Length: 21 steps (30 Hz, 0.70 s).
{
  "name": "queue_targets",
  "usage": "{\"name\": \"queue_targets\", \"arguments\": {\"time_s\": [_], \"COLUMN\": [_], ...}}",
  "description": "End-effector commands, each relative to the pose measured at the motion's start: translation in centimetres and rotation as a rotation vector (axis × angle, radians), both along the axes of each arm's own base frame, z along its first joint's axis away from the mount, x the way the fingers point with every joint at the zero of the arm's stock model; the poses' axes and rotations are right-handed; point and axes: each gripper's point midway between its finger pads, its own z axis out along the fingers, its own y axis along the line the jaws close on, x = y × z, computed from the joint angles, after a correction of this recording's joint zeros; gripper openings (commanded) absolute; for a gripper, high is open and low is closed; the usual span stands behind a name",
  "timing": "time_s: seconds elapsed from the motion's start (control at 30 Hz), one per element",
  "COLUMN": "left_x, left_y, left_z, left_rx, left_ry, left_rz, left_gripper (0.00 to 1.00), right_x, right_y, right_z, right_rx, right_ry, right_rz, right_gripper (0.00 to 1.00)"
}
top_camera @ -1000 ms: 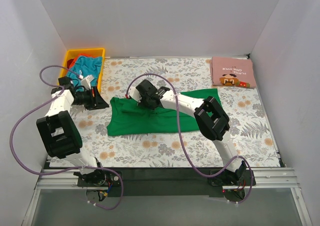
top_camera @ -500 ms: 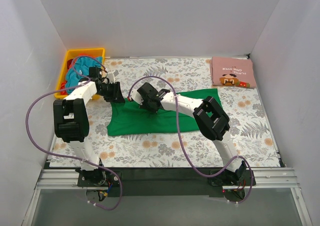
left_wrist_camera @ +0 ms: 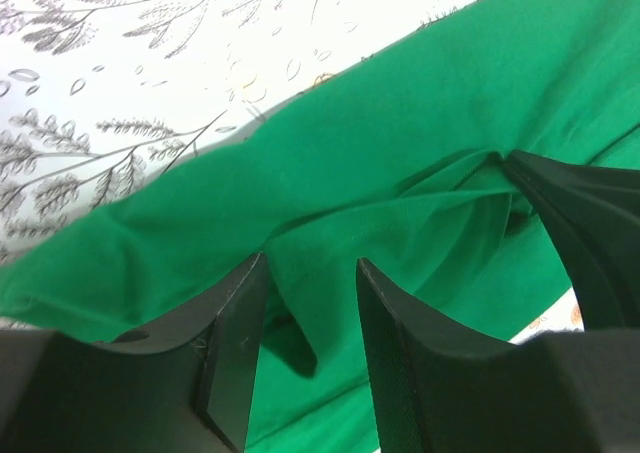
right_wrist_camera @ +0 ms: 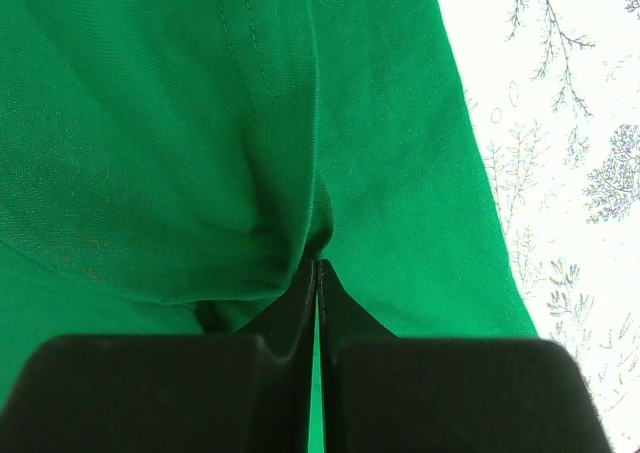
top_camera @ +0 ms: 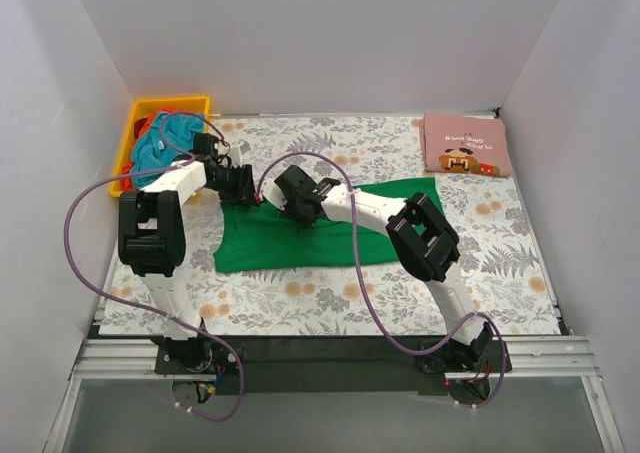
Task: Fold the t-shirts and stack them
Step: Fold the tshirt
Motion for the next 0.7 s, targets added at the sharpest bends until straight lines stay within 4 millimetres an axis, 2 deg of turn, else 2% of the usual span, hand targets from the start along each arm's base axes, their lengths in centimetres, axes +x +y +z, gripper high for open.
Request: {"name": "queue_targets", "arguments": {"time_s": [0.0, 0.13, 0.4, 0.57, 0.67], "left_x": [1.2, 1.3, 1.7, 1.4, 0.9], "left_y": [-0.7, -0.7, 0.2, -0.6, -1.6], "left_z": [0.7, -0.1, -0.5, -0.4, 0.1], "left_rx": [-0.018, 0.006, 0.06, 0.038, -0.005], "left_ry": [-0.031, -0.01, -0.016, 0.002, 0.003], "left_rz": [-0.008, 0.004, 0.038, 0.017, -0.014], "left_gripper": [0.39, 0.38, 0.4, 0.4, 0.35], "right_x": [0.3, 0.2, 0.1, 0.2, 0.2], "right_y": [0.4, 0.4, 0.3, 0.3, 0.3], "right_z": [2.2, 2.2, 2.1, 2.1, 2.1], "right_rx": [0.048, 0.047, 0.048, 0.046, 0.043], "right_ry": [-0.018, -0.016, -0.013, -0.015, -0.016], "right_rz": [-0.01, -0.011, -0.011, -0.011, -0.011], "right_gripper": [0.01, 0.01, 0.01, 0.01, 0.01]}}
